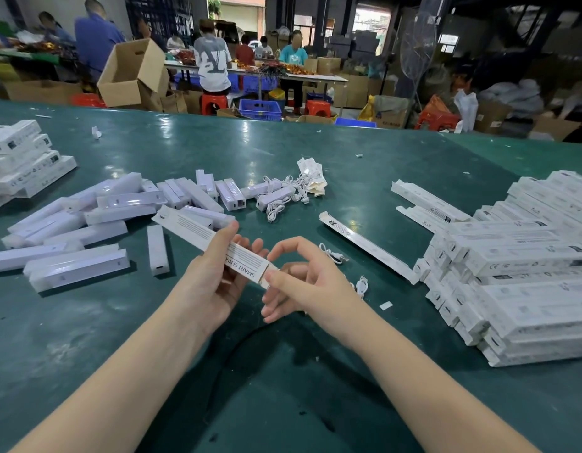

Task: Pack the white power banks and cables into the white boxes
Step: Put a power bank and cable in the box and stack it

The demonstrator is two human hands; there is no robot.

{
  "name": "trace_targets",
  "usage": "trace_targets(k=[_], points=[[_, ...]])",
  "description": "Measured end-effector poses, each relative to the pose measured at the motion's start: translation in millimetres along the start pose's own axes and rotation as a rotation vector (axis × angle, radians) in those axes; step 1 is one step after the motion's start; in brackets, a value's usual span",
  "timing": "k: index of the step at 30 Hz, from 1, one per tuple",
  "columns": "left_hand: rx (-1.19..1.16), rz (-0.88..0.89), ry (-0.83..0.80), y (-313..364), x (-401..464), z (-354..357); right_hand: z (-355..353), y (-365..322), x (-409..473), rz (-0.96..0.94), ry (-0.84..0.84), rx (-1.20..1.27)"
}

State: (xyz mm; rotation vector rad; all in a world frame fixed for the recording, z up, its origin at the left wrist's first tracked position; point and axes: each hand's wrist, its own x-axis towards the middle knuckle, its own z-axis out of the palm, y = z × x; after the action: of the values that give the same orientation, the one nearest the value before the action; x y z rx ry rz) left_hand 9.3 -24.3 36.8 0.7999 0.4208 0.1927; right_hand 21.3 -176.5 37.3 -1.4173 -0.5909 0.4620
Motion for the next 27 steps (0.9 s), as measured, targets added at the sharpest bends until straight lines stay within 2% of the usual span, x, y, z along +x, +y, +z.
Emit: trace_targets(k=[17, 19, 23, 25, 27], points=[[-0.034, -0.044, -0.008, -1.6, -5.5, 0.5, -2.7, 3.1, 1.0, -0.025, -0.015, -0.013], [-0.029, -0.078, -0.023, -3.0, -6.3, 0.1, -2.9, 6.9, 1.3, -0.061, 0.020, -0.075], [-0.116, -0.134, -0.086, -8.1, -10.7, 2.1, -5.3, 12.7, 1.1, -0.212, 0.176, -0.448], [-0.149, -0.132, -0.106, -8.1, -13.7, 4.4, -3.6, 14.6, 1.5, -0.247, 0.186, -0.467], [-0.147, -0.128, -0.116, -6.9, -15.0, 4.8, 0.6, 15.4, 1.9, -0.231, 0.148, -0.376]])
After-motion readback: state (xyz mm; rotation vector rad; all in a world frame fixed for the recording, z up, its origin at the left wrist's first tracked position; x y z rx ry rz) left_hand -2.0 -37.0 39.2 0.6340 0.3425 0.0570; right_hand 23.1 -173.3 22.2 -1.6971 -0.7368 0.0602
